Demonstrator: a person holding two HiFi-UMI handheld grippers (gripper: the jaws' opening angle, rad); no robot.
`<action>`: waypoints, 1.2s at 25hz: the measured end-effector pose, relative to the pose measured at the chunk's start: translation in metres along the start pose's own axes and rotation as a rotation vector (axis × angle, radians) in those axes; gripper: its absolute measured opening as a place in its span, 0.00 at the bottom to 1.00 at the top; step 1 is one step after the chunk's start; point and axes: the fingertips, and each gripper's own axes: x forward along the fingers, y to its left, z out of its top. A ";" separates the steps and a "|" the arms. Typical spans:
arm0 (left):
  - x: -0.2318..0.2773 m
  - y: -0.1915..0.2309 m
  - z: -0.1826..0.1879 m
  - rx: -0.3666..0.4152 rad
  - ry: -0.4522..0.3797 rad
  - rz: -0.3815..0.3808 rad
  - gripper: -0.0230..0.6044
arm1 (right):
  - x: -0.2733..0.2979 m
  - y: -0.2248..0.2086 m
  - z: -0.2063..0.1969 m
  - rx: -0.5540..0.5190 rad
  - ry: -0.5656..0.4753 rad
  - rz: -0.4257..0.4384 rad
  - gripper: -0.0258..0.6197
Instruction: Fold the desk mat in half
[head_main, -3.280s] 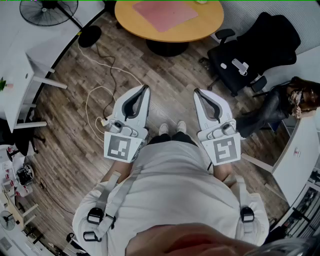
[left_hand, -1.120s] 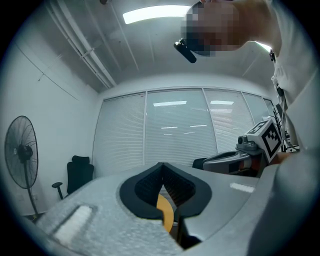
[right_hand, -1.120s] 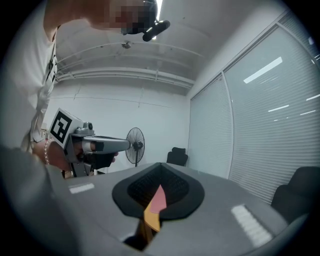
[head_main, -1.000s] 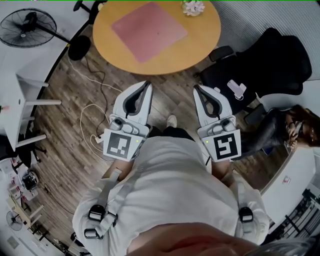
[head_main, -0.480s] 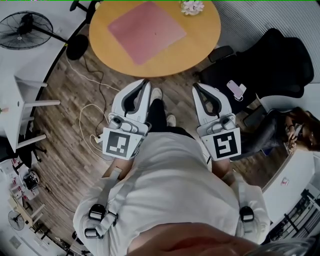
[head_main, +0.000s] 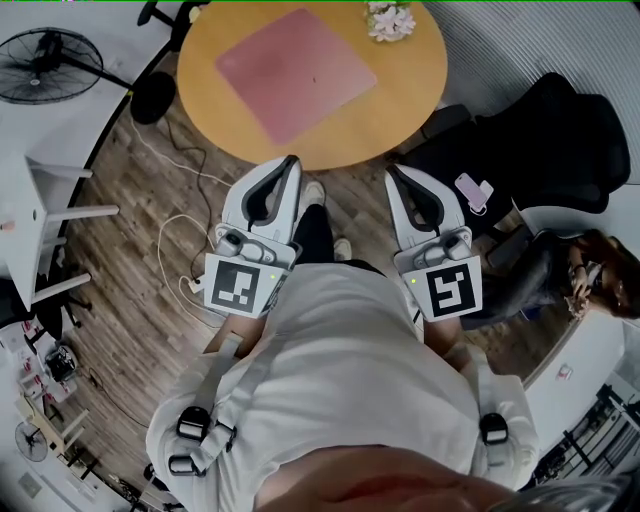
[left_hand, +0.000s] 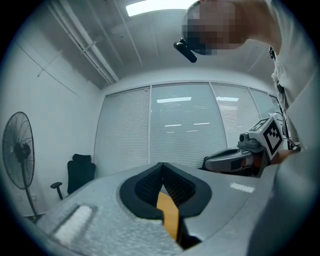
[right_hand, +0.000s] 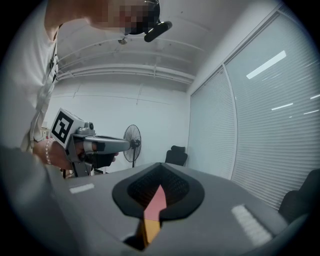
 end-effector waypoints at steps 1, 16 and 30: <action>0.005 0.005 -0.002 -0.002 0.003 -0.001 0.04 | 0.006 -0.003 -0.001 -0.001 0.003 0.000 0.05; 0.064 0.094 -0.001 -0.002 -0.010 -0.028 0.04 | 0.112 -0.028 0.007 -0.007 0.010 -0.005 0.05; 0.104 0.190 -0.016 -0.007 0.002 -0.028 0.04 | 0.215 -0.034 0.008 -0.014 0.021 0.012 0.05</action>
